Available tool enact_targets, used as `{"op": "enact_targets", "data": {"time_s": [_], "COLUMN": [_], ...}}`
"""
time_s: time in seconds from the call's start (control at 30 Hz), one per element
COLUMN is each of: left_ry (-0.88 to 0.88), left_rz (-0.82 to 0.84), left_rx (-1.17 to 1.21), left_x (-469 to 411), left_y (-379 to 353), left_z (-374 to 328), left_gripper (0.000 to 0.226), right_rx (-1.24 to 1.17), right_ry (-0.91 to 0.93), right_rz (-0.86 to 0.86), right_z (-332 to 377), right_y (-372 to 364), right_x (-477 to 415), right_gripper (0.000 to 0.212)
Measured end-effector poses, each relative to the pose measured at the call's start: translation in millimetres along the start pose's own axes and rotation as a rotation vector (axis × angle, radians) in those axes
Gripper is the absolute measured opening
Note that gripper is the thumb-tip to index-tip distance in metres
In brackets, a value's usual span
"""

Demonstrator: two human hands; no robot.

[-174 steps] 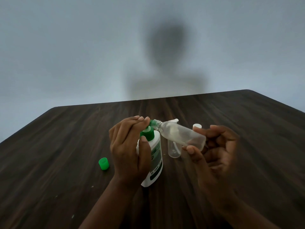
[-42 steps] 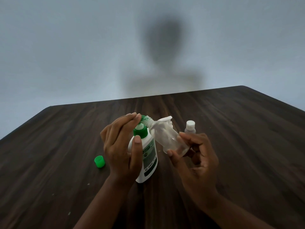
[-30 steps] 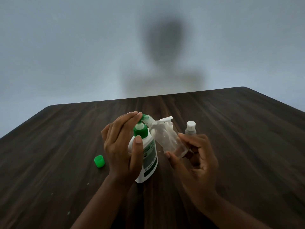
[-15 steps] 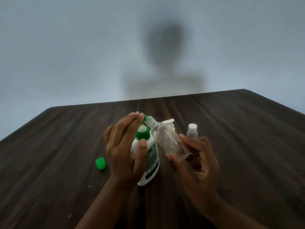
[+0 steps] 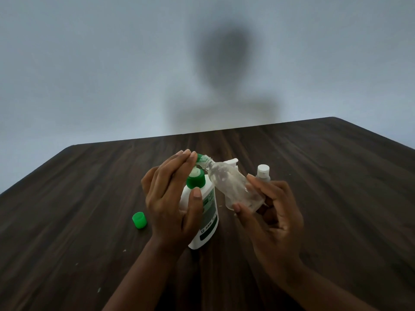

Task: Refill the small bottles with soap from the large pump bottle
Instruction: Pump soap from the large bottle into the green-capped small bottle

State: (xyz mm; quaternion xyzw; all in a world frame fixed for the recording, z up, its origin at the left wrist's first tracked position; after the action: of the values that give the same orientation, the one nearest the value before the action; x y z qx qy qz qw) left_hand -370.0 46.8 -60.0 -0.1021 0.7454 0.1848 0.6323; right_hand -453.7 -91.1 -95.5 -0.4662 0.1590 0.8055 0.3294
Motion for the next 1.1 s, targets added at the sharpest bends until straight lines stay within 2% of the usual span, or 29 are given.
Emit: {"op": "enact_targets", "data": {"time_s": [0.27,0.63,0.93,1.1], "left_ry": [0.079,0.027,0.054,0.053], "left_rz": [-0.022,0.014,-0.051,-0.02], "left_rx": [0.053,0.038,0.063,0.076], "left_x": [5.0,8.4,13.7,17.5], "left_y": [-4.6,-5.4,-9.6,-11.3], "left_z": [1.6,0.4,6.9,6.6], "left_gripper": [0.035,0.042,0.036,0.04], "right_rx": [0.028,-0.006,-0.01,-0.011], "right_ry": [0.016,0.035,0.015,0.026], "right_rz": [0.001,-0.002,0.005,-0.004], "right_z": [-0.7,-1.1,0.7,0.8], "right_y": [3.1,2.0,1.9,0.7], "right_x": [1.1,0.9,3.1,2.0], "right_gripper": [0.039,0.042,0.04,0.042]}}
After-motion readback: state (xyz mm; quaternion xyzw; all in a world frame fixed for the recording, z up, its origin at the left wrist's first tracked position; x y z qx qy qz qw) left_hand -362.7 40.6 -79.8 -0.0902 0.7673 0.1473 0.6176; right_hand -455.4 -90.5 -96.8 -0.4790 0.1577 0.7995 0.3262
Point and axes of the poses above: each hand's wrist, its own x-axis away from the middle knuckle, its own y-axis out of the back of the hand, z = x × y, the point moved 2 cm from there along -x, towards the middle knuckle, and after that the axes turned 1 degree about -z, right-handed, at the moved point
